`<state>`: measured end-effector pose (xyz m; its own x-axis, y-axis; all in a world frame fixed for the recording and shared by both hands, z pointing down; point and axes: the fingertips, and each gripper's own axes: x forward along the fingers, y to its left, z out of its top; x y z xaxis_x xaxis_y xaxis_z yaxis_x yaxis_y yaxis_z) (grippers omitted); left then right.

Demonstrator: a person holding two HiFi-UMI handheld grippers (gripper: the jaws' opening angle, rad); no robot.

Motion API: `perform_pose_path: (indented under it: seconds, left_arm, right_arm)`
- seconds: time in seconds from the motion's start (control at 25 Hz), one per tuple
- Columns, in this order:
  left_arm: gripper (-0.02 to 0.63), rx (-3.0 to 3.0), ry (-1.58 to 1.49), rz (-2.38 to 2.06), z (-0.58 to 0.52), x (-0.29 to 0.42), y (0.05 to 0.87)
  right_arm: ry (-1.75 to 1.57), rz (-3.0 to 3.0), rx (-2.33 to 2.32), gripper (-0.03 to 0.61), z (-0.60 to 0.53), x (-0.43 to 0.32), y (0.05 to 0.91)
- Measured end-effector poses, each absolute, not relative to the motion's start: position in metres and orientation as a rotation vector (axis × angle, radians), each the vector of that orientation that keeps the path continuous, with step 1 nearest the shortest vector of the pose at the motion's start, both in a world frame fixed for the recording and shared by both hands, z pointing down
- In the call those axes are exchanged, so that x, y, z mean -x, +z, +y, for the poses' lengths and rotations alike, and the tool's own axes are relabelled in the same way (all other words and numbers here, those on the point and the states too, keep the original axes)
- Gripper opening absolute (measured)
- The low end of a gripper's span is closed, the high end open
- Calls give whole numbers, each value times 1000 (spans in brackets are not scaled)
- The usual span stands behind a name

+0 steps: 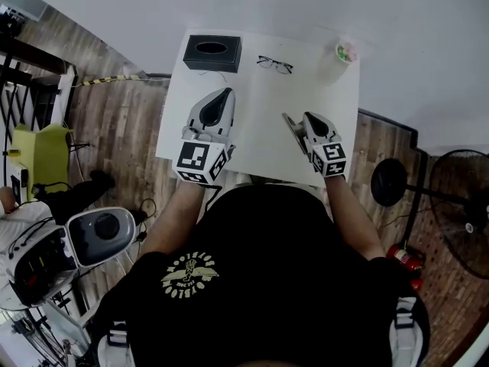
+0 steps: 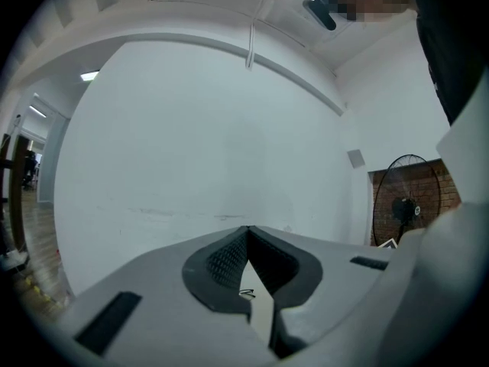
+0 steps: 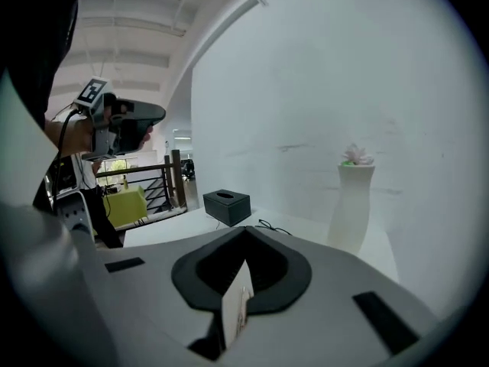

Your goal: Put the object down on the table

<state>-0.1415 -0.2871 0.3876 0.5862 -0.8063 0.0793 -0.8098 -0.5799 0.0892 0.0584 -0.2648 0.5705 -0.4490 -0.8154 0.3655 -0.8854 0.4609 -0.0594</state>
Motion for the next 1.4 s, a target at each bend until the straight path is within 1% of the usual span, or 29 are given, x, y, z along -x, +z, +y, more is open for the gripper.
perform_pose_path:
  seconds: [0.16,0.4,0.68,1.16,1.4]
  left_arm:
    - [6,-2714,-1,-1325,-290,139,383]
    - [6,-2765,28,-1314,-294,139,383]
    - [6,-2766,61,-1299,-296,142,387]
    - [6,-2747,28,-1317,-289,159,384]
    - [6,-2736,18,-1324,-284,153,382]
  right_arm:
    - [341,-2435,-1472,2,-264,-53,557]
    - [356,-2446,-1534,2,-260,-51,530]
    - [291,-2464,-1588,2,-255,-48,492]
    - [231,-2506,-1648,2,-238,-36,434]
    - [207,-2514,-1650,2,-230,-44,413]
